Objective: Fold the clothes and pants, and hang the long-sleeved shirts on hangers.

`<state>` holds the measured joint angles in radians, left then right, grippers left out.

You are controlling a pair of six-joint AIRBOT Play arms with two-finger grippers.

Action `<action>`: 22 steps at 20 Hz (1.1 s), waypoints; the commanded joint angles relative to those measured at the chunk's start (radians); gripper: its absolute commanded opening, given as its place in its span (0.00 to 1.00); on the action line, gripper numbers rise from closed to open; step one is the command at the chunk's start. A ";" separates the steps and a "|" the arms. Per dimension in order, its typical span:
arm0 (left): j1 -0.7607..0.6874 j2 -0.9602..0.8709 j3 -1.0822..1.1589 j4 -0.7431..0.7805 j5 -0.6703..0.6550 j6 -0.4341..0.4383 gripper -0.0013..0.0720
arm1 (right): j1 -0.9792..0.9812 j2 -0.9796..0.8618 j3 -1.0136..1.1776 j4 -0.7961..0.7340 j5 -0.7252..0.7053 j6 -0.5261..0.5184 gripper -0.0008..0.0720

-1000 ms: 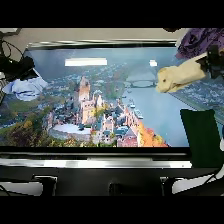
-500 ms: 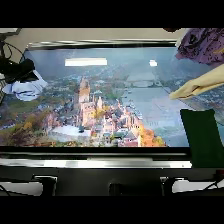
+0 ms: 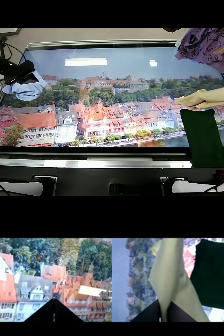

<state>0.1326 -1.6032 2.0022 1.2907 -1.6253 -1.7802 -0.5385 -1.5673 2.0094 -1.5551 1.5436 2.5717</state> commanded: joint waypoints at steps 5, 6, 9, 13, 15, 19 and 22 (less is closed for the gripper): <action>0.001 0.011 0.000 0.000 -0.010 0.003 0.04 | 0.000 0.006 -0.003 -0.243 0.307 -0.173 0.05; 0.001 0.014 0.000 0.000 -0.011 0.005 0.04 | 0.000 0.015 -0.013 -0.254 0.307 -0.190 0.05; 0.001 0.014 0.000 0.000 -0.027 0.005 0.04 | 0.000 0.064 -0.101 -0.307 0.307 -0.201 0.05; 0.001 0.015 0.000 0.000 -0.028 0.012 0.04 | 0.000 0.109 -0.268 -0.343 0.305 -0.210 0.05; 0.001 0.014 0.000 0.000 -0.028 0.012 0.04 | 0.000 0.133 -0.351 -0.370 0.296 -0.208 0.05; 0.001 0.014 0.000 0.001 -0.028 0.012 0.04 | 0.000 0.195 -0.536 -0.388 0.250 -0.191 0.05; 0.001 0.014 0.000 0.001 -0.029 0.028 0.04 | 0.000 0.248 -0.690 -0.404 0.193 -0.162 0.05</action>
<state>0.1326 -1.5890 2.0022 1.2907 -1.6539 -1.7641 -0.5385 -1.3655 1.4559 -1.9381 1.7866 2.3837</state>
